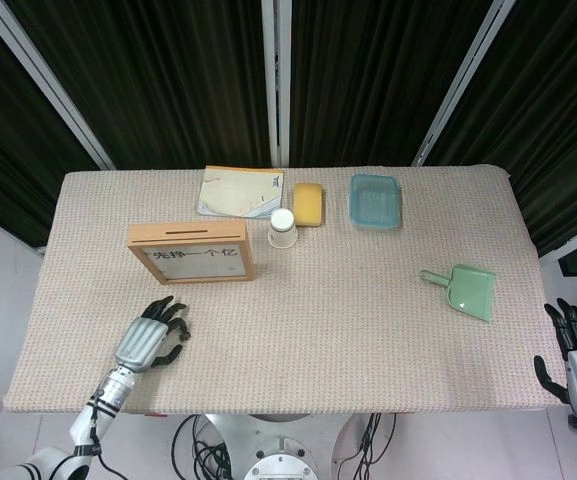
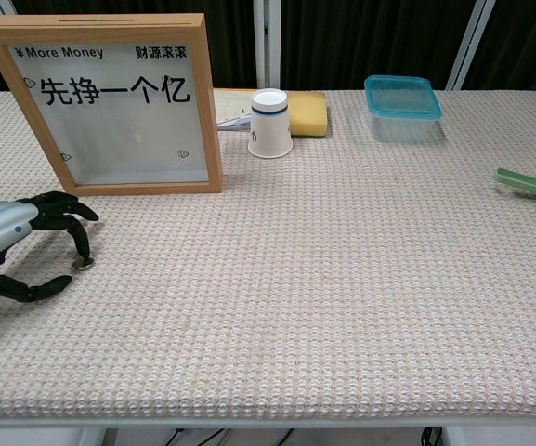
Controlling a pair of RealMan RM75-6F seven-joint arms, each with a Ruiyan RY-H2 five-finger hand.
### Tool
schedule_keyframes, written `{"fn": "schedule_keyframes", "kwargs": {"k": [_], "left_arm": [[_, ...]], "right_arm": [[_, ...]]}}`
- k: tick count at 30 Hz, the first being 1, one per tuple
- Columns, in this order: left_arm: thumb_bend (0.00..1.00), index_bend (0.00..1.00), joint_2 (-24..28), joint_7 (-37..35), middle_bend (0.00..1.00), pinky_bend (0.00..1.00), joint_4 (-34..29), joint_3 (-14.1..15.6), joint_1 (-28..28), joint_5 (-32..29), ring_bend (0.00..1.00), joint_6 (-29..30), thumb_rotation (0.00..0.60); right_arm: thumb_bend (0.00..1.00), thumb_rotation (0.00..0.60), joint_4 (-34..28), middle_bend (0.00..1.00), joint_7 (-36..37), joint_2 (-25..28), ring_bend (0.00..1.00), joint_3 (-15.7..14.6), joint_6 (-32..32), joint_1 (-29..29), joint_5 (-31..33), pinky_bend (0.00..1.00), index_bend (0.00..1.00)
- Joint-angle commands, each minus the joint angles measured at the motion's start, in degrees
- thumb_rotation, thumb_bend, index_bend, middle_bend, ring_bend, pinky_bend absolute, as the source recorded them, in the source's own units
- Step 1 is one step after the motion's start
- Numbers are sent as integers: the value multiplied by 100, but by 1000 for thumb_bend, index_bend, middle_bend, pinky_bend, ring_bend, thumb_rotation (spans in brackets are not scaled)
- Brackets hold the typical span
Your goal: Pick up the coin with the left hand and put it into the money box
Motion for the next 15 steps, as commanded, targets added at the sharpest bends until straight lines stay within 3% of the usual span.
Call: {"fn": "schedule_keyframes", "kwargs": {"k": [1,15], "left_arm": [[249,418,-24,-15,148,131,28,1,-14,-6,24,-24,600],[249,450,-227,-122,162,131,271,-70,-72,-30,24,-6,600]], "right_arm": [[379,600,12,0,11,3,0,2,-6,-6,17,0,0],[383,600,130,0,122,-31,0,10,-61,-19,86,0,0]]}}
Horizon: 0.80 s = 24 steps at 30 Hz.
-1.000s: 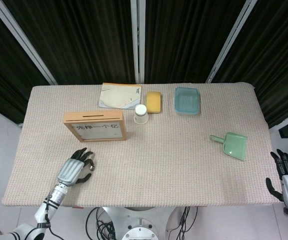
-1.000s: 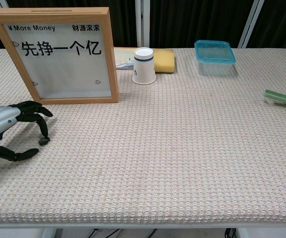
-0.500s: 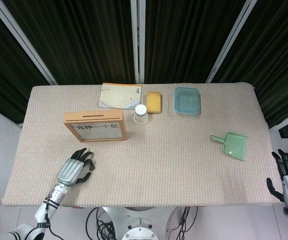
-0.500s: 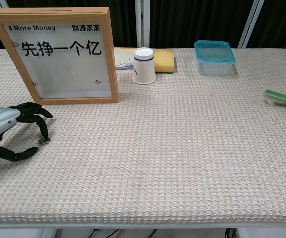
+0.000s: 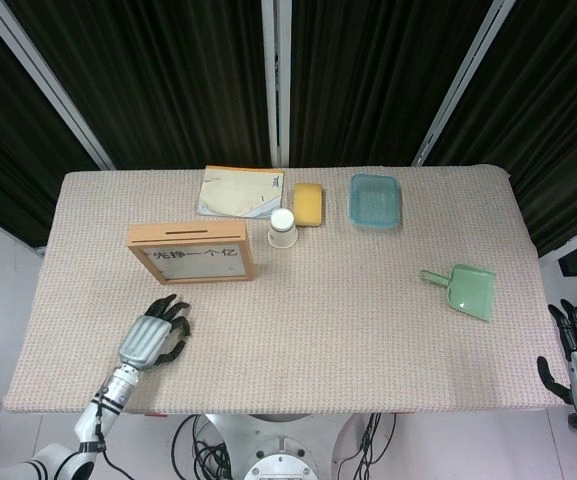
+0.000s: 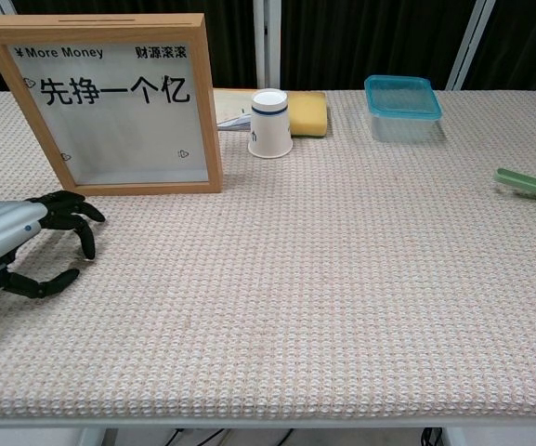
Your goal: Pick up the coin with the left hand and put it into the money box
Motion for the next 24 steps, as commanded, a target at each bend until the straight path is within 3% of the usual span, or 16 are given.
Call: {"fn": "schedule_keyframes", "kwargs": {"k": [1,24], "left_arm": [[249,452,-58,-58,163,131,67,-22,-17,-3,24,13,600],[284,544,-368,-513,239,155,647,-78,-60,214,90,482,600]], "right_arm": [[382,600,13,0,14,-1,0,5,13,-11,11,0,0],[382,600,33,0,35,19,0,14,10,-44,43,0,0]]}}
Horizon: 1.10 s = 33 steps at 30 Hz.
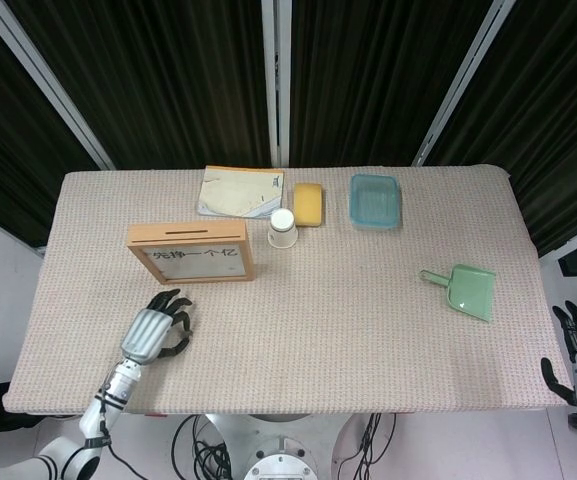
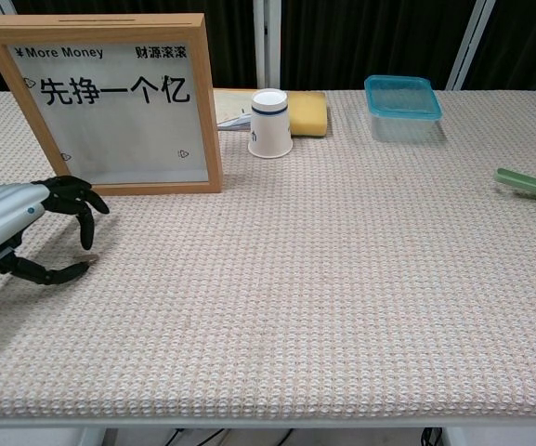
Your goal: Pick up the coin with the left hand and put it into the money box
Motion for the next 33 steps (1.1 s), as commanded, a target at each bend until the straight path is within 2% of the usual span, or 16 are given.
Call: {"fn": "schedule_keyframes", "kwargs": {"k": [1,25,30,33], "left_arm": [[285,544,-43,-13,239,155,61,-12,-5,-12,90,9,600],[414,595,-92,-121,245,155,148,-6,-16,-91,90,-40,600],[419,599,89,-65,248,155,-170,20,27,51,90,244,600],[421,599,383,21,251,155,-643,77,132,197,89,573,600]], "right_arm": [[382,600,-3,0,2,10,0,2,4,-4,2,0,0],[382,600,32,0,61,22,0,8,-29,-4,18,0,0],[382,600,36,0,68,28,0,18,-11,-4,10,0,0],[381,600,14,0,58,41,0,27,11,0,-9,0,0]]}}
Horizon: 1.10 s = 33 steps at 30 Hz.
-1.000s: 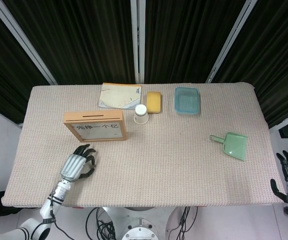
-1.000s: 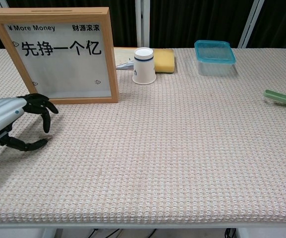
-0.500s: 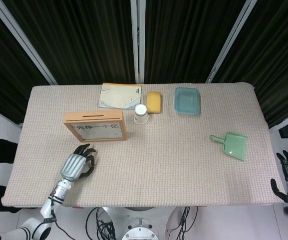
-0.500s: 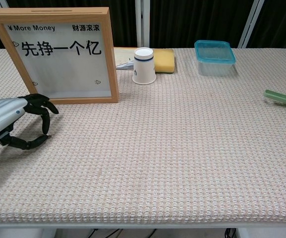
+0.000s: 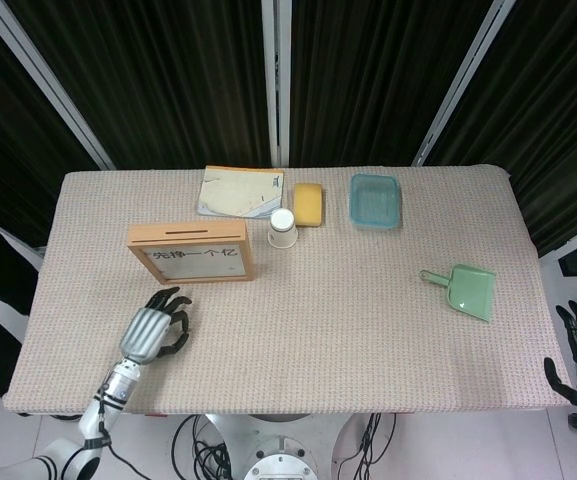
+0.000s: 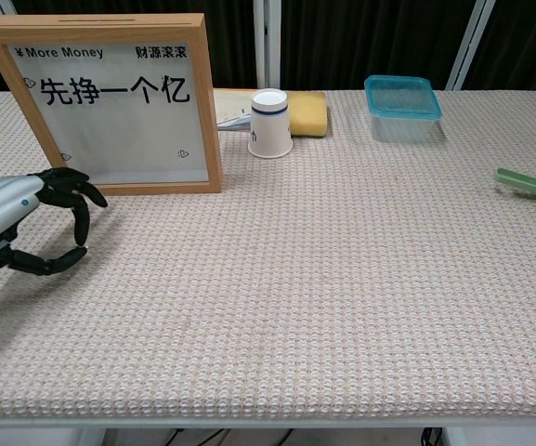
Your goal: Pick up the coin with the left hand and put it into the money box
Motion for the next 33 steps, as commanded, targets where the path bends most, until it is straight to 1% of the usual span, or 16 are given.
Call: {"fn": "schedule_keyframes", "kwargs": {"k": [1,5,8,11,12,15,20,23,24,28,31,33], "left_arm": [[420,600,387,136,252,155,-582,82,139,200,90,407,600],[421,608,943,467,262,156,-1307,129,295,395,89,852,600],[421,613,1484,749,266,156,-1954,13,366,490,89,1196,600],[419,615,2025,907,272,159,-2579,-229,355,465,90,1388,600],[418,611,2237,972,273,159,-2796,-353,314,407,90,1379,600],[416,599,2691,944,268,159,-3169,-641,139,281,89,1227,600],[417,600,3378,877,266,159,-3581,-1246,-258,-107,89,803,600],[416,603,3695,822,267,159,-3832,-1529,-513,-464,90,364,600],[416,604,3809,721,267,159,-3941,-1620,-630,-639,89,114,600],[416,607,4109,221,267,159,-4251,-1844,-1027,-1246,90,-818,600],[416,615,4193,65,269,159,-4195,-1951,-1357,-1559,90,-1442,600],[416,625,4186,42,270,158,-4107,-1987,-1541,-1698,89,-1746,600]], "right_arm": [[381,600,-14,0,-9,6,0,4,1,4,-4,0,0],[382,600,-24,0,-27,1,0,-2,-13,13,-15,0,0],[382,600,-36,0,-33,-6,0,0,5,17,-36,0,0],[382,600,-52,0,-55,-8,0,-1,10,26,-57,0,0],[382,600,-64,0,-65,-6,0,-5,7,32,-71,0,0],[381,600,-91,0,-82,-3,0,-10,25,40,-108,0,0],[381,600,-128,0,-116,8,0,-8,45,37,-113,0,0],[381,600,-152,0,-136,16,0,4,50,36,-94,0,0],[382,600,-160,0,-145,15,0,7,47,38,-91,0,0],[381,600,-171,0,-182,-2,0,11,10,56,-73,0,0],[381,600,-181,0,-205,-8,0,13,-15,71,-65,0,0],[381,600,-188,0,-215,-4,0,16,-11,71,-65,0,0]]}}
